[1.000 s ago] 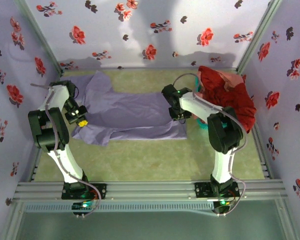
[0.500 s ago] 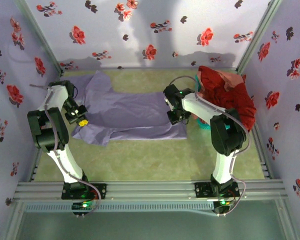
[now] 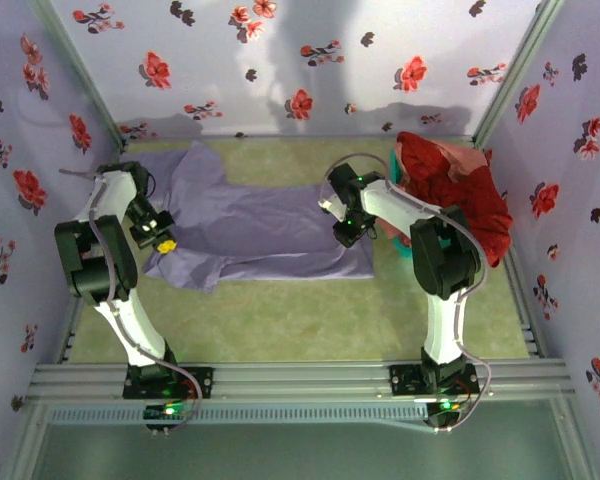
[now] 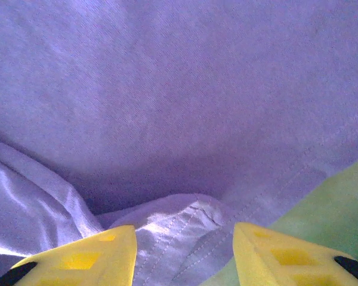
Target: Fold and stack the t-shirts
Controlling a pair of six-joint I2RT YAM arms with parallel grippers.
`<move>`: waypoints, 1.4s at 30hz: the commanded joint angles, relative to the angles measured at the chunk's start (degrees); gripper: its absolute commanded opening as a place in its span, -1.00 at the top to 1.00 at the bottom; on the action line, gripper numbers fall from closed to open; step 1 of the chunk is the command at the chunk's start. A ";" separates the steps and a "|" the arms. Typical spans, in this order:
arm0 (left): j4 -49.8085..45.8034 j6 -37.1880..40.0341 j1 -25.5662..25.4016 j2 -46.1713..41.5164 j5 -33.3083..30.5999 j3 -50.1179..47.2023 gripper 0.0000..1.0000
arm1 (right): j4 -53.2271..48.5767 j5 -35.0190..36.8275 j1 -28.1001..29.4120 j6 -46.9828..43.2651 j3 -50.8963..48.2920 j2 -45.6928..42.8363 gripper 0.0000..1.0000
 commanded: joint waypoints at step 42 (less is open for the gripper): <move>-1.24 2.35 0.44 -2.72 0.15 -1.59 1.00 | -0.14 -1.98 -4.32 -7.22 0.17 0.05 1.00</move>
